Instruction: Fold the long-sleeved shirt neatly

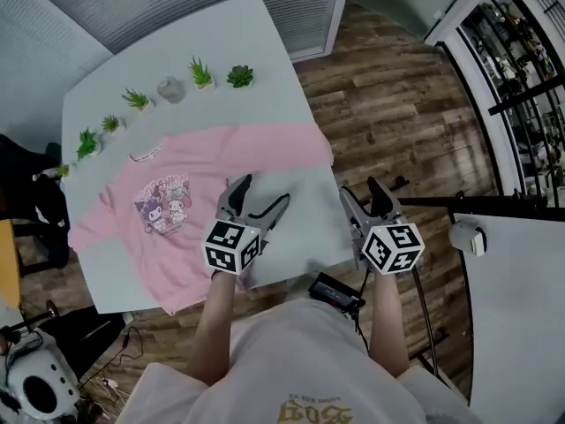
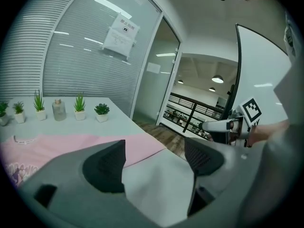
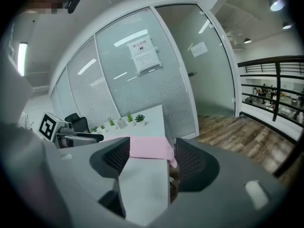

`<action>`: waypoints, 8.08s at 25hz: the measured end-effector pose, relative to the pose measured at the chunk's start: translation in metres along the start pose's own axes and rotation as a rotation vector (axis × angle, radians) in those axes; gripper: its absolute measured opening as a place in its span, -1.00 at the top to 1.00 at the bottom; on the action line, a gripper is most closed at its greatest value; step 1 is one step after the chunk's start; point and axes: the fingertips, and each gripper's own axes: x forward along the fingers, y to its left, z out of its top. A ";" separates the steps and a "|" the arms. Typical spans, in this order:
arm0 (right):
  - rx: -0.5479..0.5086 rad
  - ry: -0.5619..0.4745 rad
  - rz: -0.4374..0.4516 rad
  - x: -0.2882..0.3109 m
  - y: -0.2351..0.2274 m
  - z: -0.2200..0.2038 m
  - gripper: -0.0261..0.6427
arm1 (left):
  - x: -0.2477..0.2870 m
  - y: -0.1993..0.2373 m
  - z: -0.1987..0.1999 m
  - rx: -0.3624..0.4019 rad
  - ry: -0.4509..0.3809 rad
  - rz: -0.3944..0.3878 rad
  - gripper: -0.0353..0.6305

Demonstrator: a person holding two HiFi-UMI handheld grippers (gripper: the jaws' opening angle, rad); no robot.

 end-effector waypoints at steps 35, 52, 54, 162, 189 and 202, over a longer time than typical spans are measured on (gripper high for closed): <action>0.243 0.121 0.179 0.102 -0.080 -0.052 0.16 | 0.073 0.060 -0.059 -0.132 0.220 0.187 -0.17; 0.401 0.231 0.289 0.145 -0.070 -0.081 0.10 | 0.092 0.086 -0.076 -0.115 0.309 0.225 -0.12; 0.429 0.251 0.291 0.150 -0.069 -0.087 0.09 | 0.092 0.089 -0.077 -0.121 0.313 0.229 -0.11; -0.235 0.184 0.461 0.273 0.478 -0.060 0.74 | -0.370 0.348 -0.108 -0.389 -0.089 0.545 -0.24; 0.032 0.529 0.311 0.334 0.451 -0.183 0.32 | -0.360 0.353 -0.140 -0.492 -0.091 0.496 -0.25; -0.226 0.567 0.614 0.318 0.559 -0.180 0.09 | -0.371 0.354 -0.143 -0.522 -0.138 0.509 -0.25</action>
